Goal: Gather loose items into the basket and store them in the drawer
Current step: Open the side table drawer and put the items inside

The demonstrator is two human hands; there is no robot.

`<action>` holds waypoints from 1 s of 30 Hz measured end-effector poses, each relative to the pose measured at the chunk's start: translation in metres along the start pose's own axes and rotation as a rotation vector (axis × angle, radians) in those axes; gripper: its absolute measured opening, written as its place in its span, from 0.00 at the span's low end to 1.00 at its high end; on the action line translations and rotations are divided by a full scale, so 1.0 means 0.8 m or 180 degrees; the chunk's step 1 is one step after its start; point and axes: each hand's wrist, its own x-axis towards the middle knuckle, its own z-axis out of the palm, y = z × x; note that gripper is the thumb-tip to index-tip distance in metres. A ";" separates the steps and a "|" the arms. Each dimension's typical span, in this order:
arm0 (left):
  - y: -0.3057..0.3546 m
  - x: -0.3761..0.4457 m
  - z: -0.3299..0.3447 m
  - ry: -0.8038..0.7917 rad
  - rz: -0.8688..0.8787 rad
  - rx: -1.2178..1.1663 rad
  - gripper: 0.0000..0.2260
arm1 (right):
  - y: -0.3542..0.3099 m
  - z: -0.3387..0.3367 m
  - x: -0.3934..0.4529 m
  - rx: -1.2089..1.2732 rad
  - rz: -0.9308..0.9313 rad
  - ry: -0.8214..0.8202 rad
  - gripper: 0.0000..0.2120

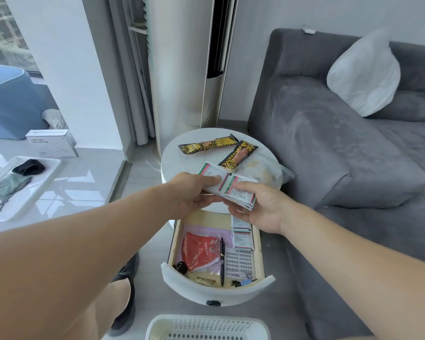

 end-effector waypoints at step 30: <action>-0.175 0.146 -0.120 0.0040 -0.0130 0.4600 0.13 | 0.195 0.028 0.276 -0.2729 -0.0130 0.2016 0.18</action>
